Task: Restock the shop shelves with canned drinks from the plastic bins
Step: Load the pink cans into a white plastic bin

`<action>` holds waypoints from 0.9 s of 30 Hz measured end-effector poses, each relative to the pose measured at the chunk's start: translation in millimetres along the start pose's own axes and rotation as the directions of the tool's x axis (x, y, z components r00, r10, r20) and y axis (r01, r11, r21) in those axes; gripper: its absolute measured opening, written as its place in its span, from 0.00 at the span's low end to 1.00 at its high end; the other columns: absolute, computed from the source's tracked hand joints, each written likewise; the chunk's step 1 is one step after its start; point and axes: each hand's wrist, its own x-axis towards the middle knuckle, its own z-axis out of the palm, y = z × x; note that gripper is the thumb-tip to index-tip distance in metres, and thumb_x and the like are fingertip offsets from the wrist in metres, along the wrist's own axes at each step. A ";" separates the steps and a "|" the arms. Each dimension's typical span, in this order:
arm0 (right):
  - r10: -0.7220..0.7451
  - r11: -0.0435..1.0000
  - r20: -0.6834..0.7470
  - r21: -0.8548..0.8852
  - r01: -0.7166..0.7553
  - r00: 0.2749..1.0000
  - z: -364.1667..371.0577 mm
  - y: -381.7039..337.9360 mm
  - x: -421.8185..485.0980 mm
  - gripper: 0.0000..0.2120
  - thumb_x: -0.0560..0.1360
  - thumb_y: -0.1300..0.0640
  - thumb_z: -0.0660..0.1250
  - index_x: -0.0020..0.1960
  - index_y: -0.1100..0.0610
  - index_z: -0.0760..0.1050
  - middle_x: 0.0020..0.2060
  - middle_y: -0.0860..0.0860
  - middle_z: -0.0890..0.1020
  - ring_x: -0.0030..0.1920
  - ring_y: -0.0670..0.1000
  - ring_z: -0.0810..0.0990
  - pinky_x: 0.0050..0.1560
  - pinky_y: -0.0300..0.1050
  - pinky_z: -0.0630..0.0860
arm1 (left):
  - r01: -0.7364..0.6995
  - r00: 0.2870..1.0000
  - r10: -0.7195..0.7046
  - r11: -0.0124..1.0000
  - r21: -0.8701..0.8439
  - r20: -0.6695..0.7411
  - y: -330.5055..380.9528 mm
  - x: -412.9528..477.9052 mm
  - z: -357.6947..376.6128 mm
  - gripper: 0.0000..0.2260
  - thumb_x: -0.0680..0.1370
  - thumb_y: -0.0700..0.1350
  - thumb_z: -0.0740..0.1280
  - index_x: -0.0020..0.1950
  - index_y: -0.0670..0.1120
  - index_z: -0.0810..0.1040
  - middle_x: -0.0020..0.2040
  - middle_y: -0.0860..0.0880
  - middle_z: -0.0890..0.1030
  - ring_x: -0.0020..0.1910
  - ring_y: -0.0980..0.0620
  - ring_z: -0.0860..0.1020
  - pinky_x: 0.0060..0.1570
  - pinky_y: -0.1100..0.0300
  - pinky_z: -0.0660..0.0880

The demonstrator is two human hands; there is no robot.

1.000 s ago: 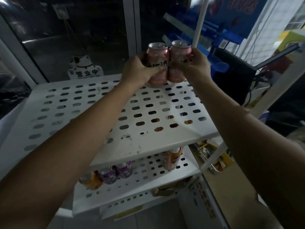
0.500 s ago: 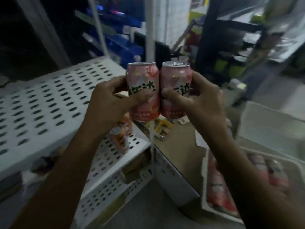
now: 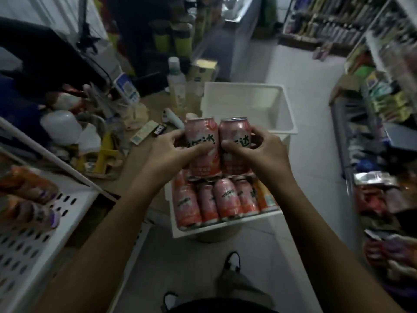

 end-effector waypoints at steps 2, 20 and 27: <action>0.068 0.997 -0.008 -0.041 -0.068 0.998 -10.6 28.7 -0.4 0.31 0.61 0.33 0.78 0.59 0.44 0.79 0.48 0.42 0.85 0.48 0.40 0.84 0.50 0.49 0.84 | 0.043 0.998 -0.044 0.999 0.030 0.038 -16.1 8.7 26.4 0.18 0.70 0.51 0.79 0.58 0.49 0.84 0.51 0.51 0.87 0.49 0.55 0.85 0.47 0.56 0.83; 0.400 0.861 -0.077 -0.310 -0.403 0.914 -57.0 141.1 9.5 0.35 0.63 0.30 0.75 0.62 0.45 0.72 0.49 0.47 0.80 0.52 0.53 0.81 0.54 0.53 0.81 | 0.252 0.952 -0.305 0.788 0.562 0.002 -76.9 45.1 150.2 0.32 0.65 0.75 0.70 0.47 0.46 0.83 0.39 0.51 0.85 0.37 0.51 0.84 0.45 0.49 0.83; 0.373 0.874 -0.164 -0.269 -0.405 0.913 -84.6 145.6 9.2 0.32 0.64 0.31 0.75 0.61 0.45 0.72 0.46 0.48 0.81 0.48 0.52 0.82 0.50 0.51 0.82 | 0.038 0.993 -0.110 0.607 0.794 0.037 -78.8 45.2 191.0 0.39 0.66 0.78 0.61 0.68 0.56 0.69 0.54 0.50 0.84 0.53 0.45 0.82 0.54 0.48 0.79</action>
